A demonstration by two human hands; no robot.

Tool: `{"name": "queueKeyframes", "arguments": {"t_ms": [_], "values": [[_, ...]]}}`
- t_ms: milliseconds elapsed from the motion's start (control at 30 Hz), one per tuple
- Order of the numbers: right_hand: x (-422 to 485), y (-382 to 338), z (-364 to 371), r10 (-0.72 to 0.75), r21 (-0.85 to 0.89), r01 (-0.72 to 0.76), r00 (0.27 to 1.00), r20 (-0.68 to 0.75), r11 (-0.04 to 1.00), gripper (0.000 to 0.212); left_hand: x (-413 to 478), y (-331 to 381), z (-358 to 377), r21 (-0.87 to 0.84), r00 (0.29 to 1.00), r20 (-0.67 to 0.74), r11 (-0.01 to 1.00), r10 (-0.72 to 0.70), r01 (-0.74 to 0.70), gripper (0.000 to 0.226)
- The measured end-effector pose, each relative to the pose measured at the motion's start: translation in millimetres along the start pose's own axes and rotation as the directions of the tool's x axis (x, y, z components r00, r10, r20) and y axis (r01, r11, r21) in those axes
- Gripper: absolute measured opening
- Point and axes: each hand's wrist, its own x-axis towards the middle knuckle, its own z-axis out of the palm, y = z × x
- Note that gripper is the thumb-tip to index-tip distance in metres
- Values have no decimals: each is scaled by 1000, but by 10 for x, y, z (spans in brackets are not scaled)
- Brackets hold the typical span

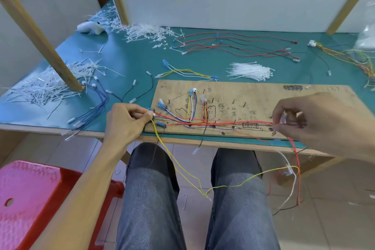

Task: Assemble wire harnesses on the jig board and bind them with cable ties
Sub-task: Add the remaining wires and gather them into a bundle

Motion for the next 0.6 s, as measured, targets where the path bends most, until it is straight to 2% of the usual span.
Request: {"name": "queueKeyframes", "arguments": {"t_ms": [33,67,100,133,167,200,233,267,333,433,467,500,600], "values": [[-1,67,-63,45,-40,-44,999,9,998,18,0,1,0,-2,1000,1,1000,0,0,10],[-6,120,-132,95,-9,-95,994,61,995,32,1,1,0,-7,1000,4,1000,-1,1,11],[-13,146,-208,133,103,-148,981,143,984,46,-1,1,-2,-10,1000,4,1000,1,-1,12],[-18,155,-285,137,289,-204,962,237,935,58,-3,1,-2,-10,1000,2,1000,6,-6,13],[-18,191,-349,109,504,-267,941,320,821,66,-7,2,-2,-7,1000,-1,1000,10,-10,13],[-14,246,-402,92,636,-341,916,391,692,70,-10,6,0,-3,1000,-4,1000,11,-11,13],[-11,294,-422,76,680,-400,888,453,614,71,-12,10,-2,-1,1000,-4,1000,13,-13,12],[-12,324,-449,53,672,-436,859,510,598,71,-14,12,-1,-3,1000,-3,1000,14,-14,12],[-39,365,-489,47,579,-484,792,609,657,74,-15,12,-4,-5,1000,1,1000,12,-12,11],[-194,497,-580,129,390,-459,763,634,798,77,-19,18,-10,-3,1000,2,1000,16,-16,13],[-242,537,-595,138,374,-449,769,624,812,74,-19,20,-9,-3,1000,3,1000,17,-17,14],[-276,541,-599,133,412,-468,771,623,782,71,-21,24,-8,-5,1000,5,1000,15,-15,15],[-304,387,-459,38,623,-502,795,605,600,61,-22,26,-6,-35,1000,5,999,0,0,16]]}}
